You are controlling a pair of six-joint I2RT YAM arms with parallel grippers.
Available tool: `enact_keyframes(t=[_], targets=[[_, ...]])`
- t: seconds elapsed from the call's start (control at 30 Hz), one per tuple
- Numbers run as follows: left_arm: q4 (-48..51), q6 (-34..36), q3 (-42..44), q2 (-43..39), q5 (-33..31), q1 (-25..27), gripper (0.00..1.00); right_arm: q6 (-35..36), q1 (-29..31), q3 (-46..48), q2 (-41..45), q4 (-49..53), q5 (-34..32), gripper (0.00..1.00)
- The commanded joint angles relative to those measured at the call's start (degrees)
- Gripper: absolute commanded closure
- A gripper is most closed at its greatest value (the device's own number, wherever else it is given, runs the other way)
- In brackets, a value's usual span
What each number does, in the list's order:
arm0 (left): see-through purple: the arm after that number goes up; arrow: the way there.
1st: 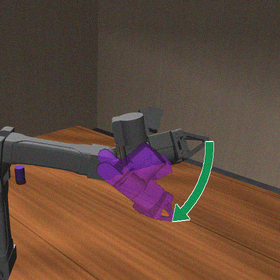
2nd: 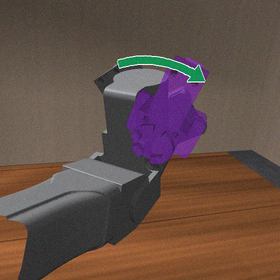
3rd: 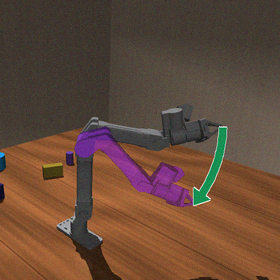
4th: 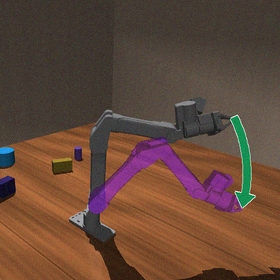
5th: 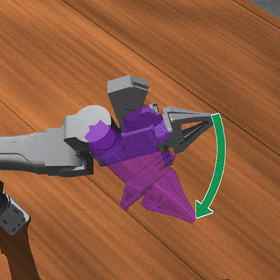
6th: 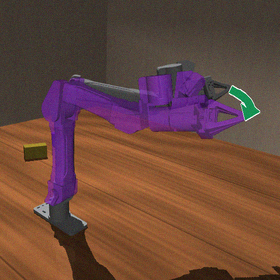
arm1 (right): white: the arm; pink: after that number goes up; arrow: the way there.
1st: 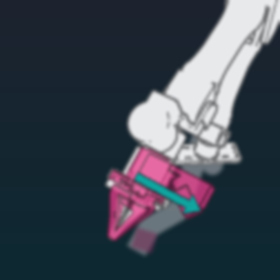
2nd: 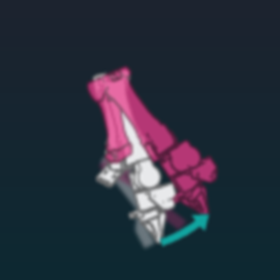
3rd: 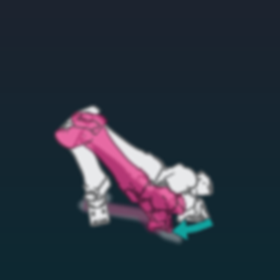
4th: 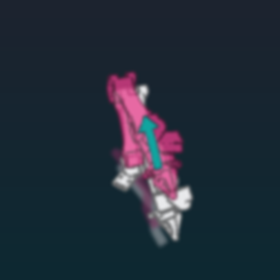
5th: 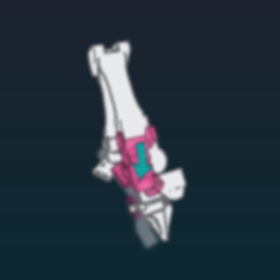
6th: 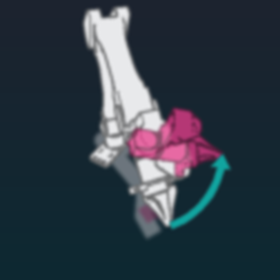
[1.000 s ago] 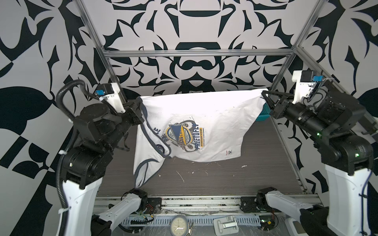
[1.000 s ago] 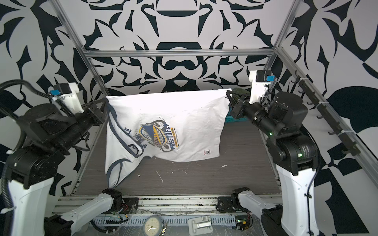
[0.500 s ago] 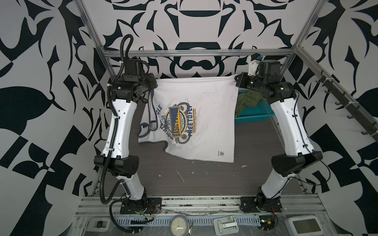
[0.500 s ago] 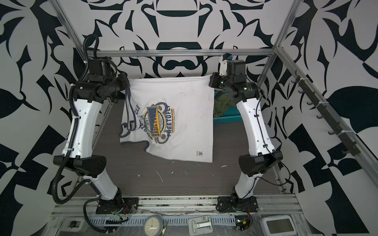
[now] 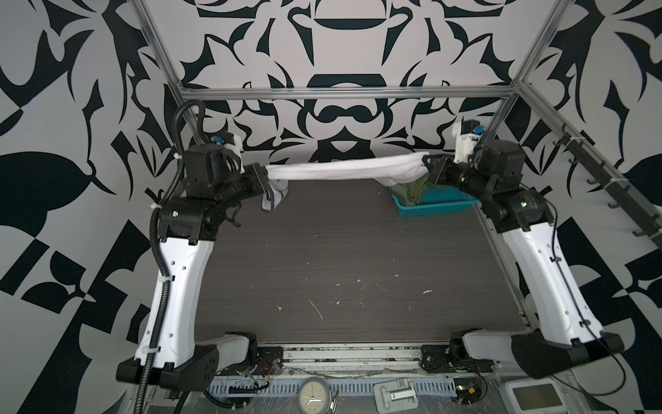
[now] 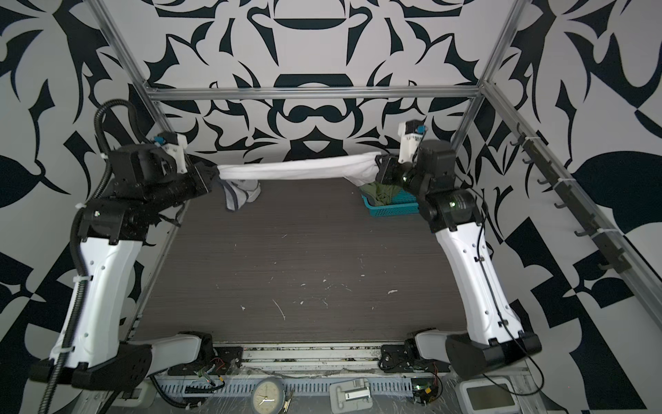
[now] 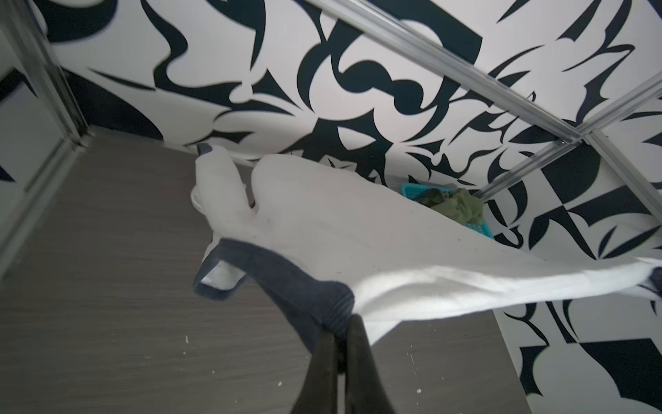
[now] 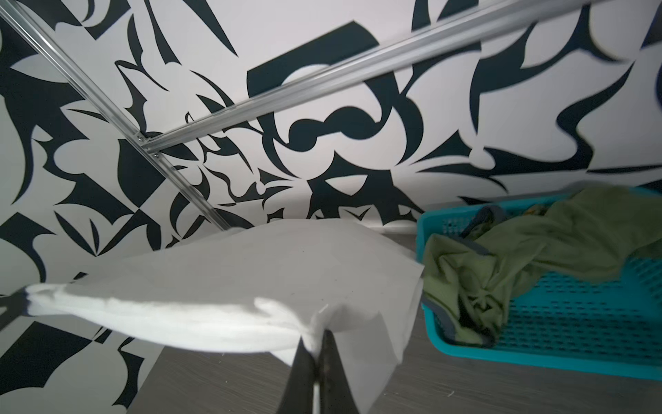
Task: Fold and stack the tank tops
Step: 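Swing the hanging tank top toward the robot and lay it flat with both grippers, then release the tank top and open both grippers near its nearer edge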
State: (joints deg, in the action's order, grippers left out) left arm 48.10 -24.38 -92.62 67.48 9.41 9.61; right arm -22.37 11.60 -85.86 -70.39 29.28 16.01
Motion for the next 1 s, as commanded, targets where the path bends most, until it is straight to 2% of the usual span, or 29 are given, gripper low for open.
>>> enact_keyframes(t=[0.0,0.1,0.23,0.27,0.37,0.47,0.5,0.57,0.67,0.73,0.8,0.97], targets=[[-2.51,-3.98,16.04,-5.53,8.64,1.11,1.00,-4.68,-0.26,18.73,4.86,-3.38,2.88,1.00],[-4.40,-6.68,29.54,-7.93,8.65,5.26,1.00,-5.97,-0.26,33.15,9.89,-1.01,-0.61,1.00],[-8.84,-10.82,41.51,-6.77,6.83,13.28,0.86,-8.34,-0.26,43.06,15.63,2.78,-6.35,1.00],[-9.35,-11.69,43.19,-6.24,6.01,15.33,0.78,-8.74,-0.26,43.86,17.25,5.23,-8.89,1.00],[-8.72,-13.93,45.49,-6.81,2.49,18.20,0.51,-9.27,-0.26,44.29,20.69,10.33,-14.33,1.00],[-6.21,-15.65,45.57,-11.18,-3.97,18.19,0.35,-9.24,-0.33,44.46,22.43,13.45,-17.55,1.00],[-4.81,-16.55,45.15,-12.95,-7.00,18.17,0.33,-9.27,-0.29,44.76,22.79,13.81,-18.22,1.00],[-1.81,-18.83,44.00,-15.96,-16.23,18.02,0.27,-9.74,-0.33,45.17,22.72,13.37,-18.41,1.00],[7.17,-25.35,41.86,-14.98,-28.48,17.40,0.28,-9.91,-0.30,44.72,20.20,12.74,-19.76,1.00],[10.81,-28.87,41.71,-12.38,-31.91,17.23,0.28,-9.59,-0.32,43.87,17.89,12.65,-19.86,1.00],[11.98,-32.64,42.95,-9.64,-31.35,17.17,0.28,-9.28,-0.33,43.09,16.42,12.71,-19.15,1.00],[1.32,-34.00,49.76,-4.95,-22.72,17.14,0.30,-9.15,-0.35,44.84,16.41,10.52,-17.86,1.00]])
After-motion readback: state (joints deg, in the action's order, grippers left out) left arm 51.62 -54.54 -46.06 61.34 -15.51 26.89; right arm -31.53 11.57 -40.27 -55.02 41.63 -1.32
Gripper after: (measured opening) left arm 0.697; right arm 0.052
